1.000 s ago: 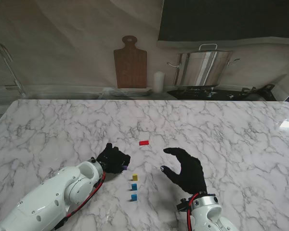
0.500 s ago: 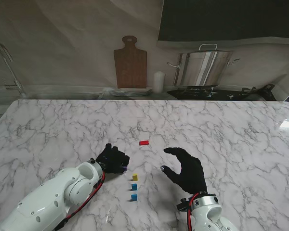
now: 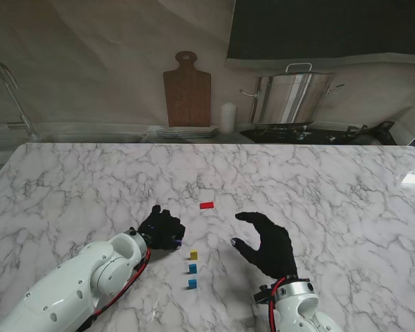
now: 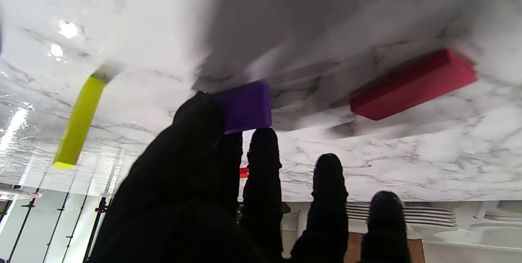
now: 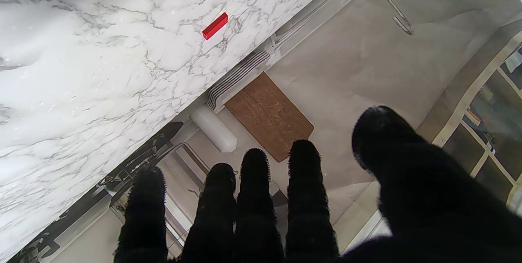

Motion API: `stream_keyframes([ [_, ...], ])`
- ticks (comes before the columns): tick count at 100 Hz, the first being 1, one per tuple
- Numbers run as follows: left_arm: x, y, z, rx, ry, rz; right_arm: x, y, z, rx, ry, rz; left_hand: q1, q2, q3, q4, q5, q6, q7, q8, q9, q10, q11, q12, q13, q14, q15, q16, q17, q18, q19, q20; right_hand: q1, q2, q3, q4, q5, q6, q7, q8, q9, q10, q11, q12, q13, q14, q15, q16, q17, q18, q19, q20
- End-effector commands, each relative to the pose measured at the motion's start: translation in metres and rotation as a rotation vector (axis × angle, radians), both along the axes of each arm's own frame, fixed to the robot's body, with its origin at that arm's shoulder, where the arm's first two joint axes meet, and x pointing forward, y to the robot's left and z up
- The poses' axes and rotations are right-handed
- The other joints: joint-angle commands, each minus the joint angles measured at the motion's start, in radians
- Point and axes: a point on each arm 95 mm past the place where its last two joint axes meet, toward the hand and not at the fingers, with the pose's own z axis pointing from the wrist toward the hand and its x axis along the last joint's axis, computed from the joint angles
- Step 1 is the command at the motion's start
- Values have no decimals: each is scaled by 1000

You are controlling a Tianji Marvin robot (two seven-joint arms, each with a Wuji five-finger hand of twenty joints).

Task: Arrange dominoes in a row

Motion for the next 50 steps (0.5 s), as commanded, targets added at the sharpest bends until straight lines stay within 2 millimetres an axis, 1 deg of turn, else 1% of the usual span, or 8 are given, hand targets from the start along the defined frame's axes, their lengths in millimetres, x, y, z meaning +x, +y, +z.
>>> stream_keyframes([
  [1,-2,-3,0,9,14,-3,-1,0,-1,4,4,-3,21,-25,47,14,30,-4,-28,-25,-47,20,-6,-72,-29,18,-6,-9,-18,6,-32,34,-9,37,10,19,8,6,2,14,3,3,13,4,-13,-1,3,1,-5,-4,12,14],
  [4,-2,-3,0,9,15,-2,-1,0,-1,4,5,-2,22,-23,53,13,40,-8,-27,-31,-66,29,-21,-149,-38,19,-9,-10,-19,3,-42,41,-9,37,10,19,9,6,2,14,3,3,13,4,-13,-1,4,1,-6,-4,12,14],
  [7,-2,-3,0,10,16,-1,-1,0,-1,5,5,-2,25,-22,57,13,45,-14,-23,-31,-76,32,-21,-178,-43,19,-11,-11,-19,3,-45,44,-8,38,10,20,9,6,3,14,4,4,13,4,-13,-1,4,1,-5,-4,12,14],
  [9,-2,-3,0,11,16,-1,-1,0,-1,5,5,-2,32,-18,57,12,53,-29,-12,-32,-80,36,-44,-227,-47,19,-13,-12,-19,2,-51,47,-9,39,9,20,10,5,3,14,4,4,13,4,-13,-1,4,2,-5,-4,12,14],
  [13,-3,-3,1,13,14,-1,-1,0,-1,5,6,-2,40,-14,58,13,60,-37,-1,-30,-88,41,-64,-257,-50,18,-16,-15,-19,2,-53,49,-9,39,8,20,9,6,3,14,5,3,14,4,-13,0,4,2,-5,-3,12,14],
  [18,-3,-4,1,15,13,-1,-1,0,-2,6,6,-2,48,-15,59,14,63,-31,18,-29,-91,49,-90,-301,-54,17,-26,-23,-19,2,-55,52,-9,40,8,20,10,6,3,14,4,3,13,4,-12,-1,5,2,-5,-3,13,14],
  [44,-4,-5,3,-6,-5,5,-1,0,-2,9,7,-3,45,-10,72,20,40,-53,71,16,-106,61,-131,-364,-61,22,-62,-54,-20,0,-64,57,-8,45,8,22,12,6,6,15,8,4,14,4,-9,0,6,3,-3,-3,15,15],
  [50,-5,-5,5,-26,-10,14,-1,0,-2,9,7,-3,36,-21,92,19,44,-64,68,23,-133,57,-61,-313,-60,22,-60,-58,-20,2,-67,61,-9,47,8,22,11,5,6,15,8,4,14,4,-9,0,6,3,-3,-3,16,15],
])
